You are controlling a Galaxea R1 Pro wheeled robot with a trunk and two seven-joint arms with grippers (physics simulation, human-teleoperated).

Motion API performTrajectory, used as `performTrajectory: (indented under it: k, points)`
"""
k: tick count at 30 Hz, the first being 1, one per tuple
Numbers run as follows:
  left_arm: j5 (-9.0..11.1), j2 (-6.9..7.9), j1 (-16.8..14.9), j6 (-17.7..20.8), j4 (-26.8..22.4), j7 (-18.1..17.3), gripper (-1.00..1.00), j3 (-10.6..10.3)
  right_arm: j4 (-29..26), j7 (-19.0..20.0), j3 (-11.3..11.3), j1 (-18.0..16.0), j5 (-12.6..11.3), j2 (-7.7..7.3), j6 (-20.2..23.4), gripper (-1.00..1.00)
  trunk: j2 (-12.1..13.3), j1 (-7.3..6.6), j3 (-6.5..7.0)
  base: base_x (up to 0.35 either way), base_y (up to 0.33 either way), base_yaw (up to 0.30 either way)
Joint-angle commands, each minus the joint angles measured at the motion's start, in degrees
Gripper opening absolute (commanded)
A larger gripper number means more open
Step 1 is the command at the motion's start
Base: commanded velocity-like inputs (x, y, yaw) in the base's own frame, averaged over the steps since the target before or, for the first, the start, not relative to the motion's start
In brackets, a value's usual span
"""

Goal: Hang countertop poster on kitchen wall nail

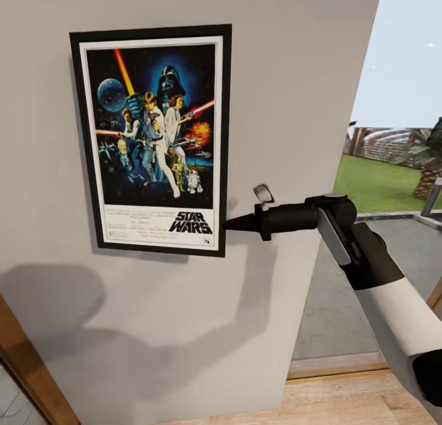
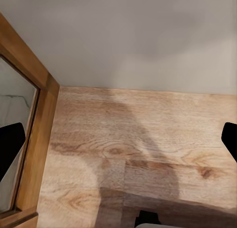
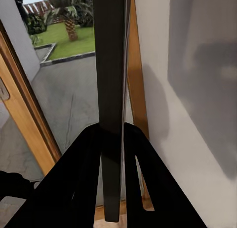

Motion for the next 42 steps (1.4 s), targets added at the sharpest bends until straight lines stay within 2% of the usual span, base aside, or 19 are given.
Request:
performTrajectory:
  k: [1,17,42]
  points:
    - [0.02,-0.03,0.02,-0.08,-0.03,-0.42,1.0,0.21,0.01,-0.02,0.09,-0.01,-0.39,-0.05,0.46,-1.0,-0.03,0.02,-0.01,0.0,0.0,0.0]
    - [0.02,-0.03,0.02,-0.08,-0.03,-0.45,1.0,0.21,-0.07,-0.03,0.78,0.04,-0.37,-0.05,0.46,-1.0,-0.03,0.02,-0.01,0.0,0.002,0.0]
    - [0.02,-0.03,0.02,-0.09,-0.03,-0.49,1.0,0.21,-0.09,-0.03,0.79,0.04,-0.33,-0.05,0.46,-1.0,-0.03,0.02,-0.01,0.0,0.061,0.0]
